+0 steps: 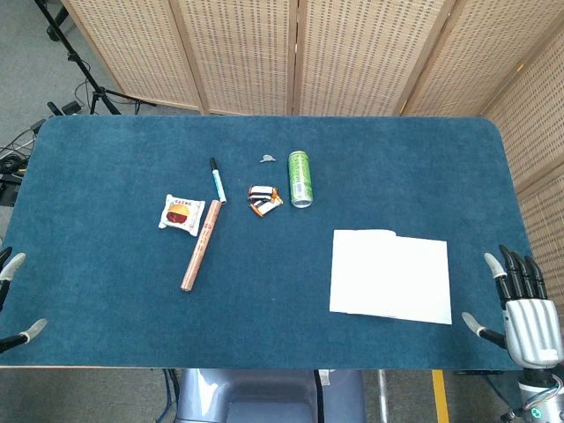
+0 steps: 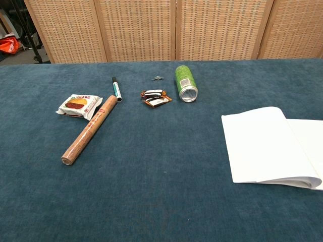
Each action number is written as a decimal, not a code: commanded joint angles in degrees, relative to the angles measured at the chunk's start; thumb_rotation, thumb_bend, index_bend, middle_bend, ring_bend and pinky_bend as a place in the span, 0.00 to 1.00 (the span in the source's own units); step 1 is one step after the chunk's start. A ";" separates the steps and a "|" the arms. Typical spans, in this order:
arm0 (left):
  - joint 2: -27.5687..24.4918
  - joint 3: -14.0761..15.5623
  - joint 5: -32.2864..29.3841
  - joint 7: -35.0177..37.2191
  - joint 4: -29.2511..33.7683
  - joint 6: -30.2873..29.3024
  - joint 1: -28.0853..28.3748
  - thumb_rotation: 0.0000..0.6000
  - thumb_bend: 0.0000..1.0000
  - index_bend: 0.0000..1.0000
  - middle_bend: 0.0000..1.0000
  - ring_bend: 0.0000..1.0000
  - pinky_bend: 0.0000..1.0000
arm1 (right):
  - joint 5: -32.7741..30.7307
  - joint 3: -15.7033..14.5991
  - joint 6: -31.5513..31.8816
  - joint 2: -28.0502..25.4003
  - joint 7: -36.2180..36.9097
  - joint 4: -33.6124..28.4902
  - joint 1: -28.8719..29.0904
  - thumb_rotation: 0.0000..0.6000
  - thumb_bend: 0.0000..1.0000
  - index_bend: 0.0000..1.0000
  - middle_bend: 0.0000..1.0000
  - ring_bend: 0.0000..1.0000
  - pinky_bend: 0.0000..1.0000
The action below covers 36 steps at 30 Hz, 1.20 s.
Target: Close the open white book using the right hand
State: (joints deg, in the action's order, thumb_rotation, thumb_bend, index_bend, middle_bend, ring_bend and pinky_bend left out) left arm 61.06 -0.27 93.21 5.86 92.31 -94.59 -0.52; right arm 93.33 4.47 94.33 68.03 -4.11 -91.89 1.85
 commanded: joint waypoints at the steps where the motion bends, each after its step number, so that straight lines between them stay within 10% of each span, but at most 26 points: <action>1: -0.09 0.04 -0.02 0.31 -0.12 -0.06 -0.07 1.00 0.00 0.00 0.00 0.00 0.00 | 0.15 -0.22 -1.04 0.35 -0.60 0.20 0.52 1.00 0.00 0.00 0.00 0.00 0.00; 36: -0.64 -0.71 -1.72 0.65 0.61 1.50 0.63 1.00 0.00 0.00 0.00 0.00 0.00 | 4.51 -2.28 -27.96 12.34 -22.05 3.55 17.18 1.00 0.05 0.00 0.00 0.00 0.00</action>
State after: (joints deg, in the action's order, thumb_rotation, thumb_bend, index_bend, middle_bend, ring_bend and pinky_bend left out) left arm 60.44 -0.99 91.49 6.49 92.93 -93.10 0.11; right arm 97.96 2.05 67.14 79.01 -24.61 -89.58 18.22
